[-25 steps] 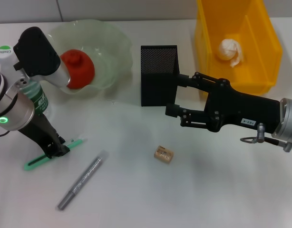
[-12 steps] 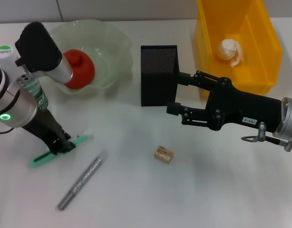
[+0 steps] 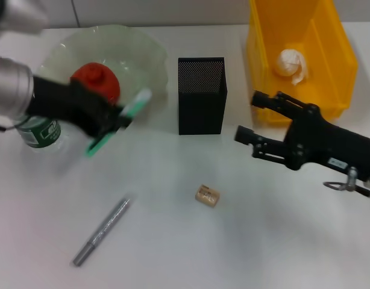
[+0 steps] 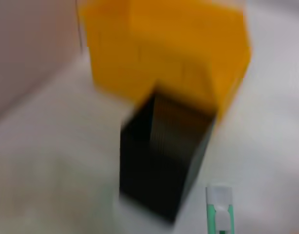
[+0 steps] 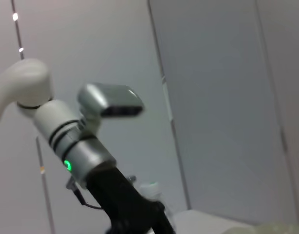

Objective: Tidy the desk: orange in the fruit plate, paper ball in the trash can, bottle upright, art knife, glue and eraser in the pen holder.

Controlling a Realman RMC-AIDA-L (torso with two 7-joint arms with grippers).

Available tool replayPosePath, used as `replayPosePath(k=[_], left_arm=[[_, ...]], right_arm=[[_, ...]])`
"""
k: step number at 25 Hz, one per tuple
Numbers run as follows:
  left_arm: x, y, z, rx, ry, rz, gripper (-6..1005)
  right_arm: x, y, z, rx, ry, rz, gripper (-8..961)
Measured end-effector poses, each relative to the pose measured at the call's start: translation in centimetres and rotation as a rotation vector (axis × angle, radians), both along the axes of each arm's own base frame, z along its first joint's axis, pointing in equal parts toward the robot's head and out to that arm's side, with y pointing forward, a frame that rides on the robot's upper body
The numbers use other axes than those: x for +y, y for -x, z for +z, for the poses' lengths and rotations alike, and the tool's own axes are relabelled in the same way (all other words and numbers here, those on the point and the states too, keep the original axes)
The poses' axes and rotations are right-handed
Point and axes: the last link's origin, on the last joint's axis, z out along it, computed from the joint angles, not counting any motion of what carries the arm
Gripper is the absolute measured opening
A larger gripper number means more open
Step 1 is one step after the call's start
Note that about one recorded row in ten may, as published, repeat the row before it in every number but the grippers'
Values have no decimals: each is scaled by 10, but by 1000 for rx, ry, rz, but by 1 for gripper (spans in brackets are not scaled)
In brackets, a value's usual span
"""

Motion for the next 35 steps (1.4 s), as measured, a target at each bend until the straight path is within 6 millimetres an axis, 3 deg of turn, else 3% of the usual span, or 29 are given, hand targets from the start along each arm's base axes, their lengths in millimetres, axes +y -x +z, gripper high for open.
replayPosePath(k=[7,11,19,30,35], left_arm=[[8,-31,4,-291,-99,-118,202],[9,-47,-8,-439,-117,-216,202],[15,-60,-33,-539,-169,-301,202],[24,-56,-53,-596,-265,-306,201],[28,-27,-74,-656,-346,-268,201]], right_arm=[[-9,-12,-4,11,-11,-49,841],[-12,-14,-7,15,-3,-65,841],[-12,-14,-9,20,6,-72,840],[-14,-15,-10,23,10,-79,841],[-15,-15,-11,27,15,-85,841]])
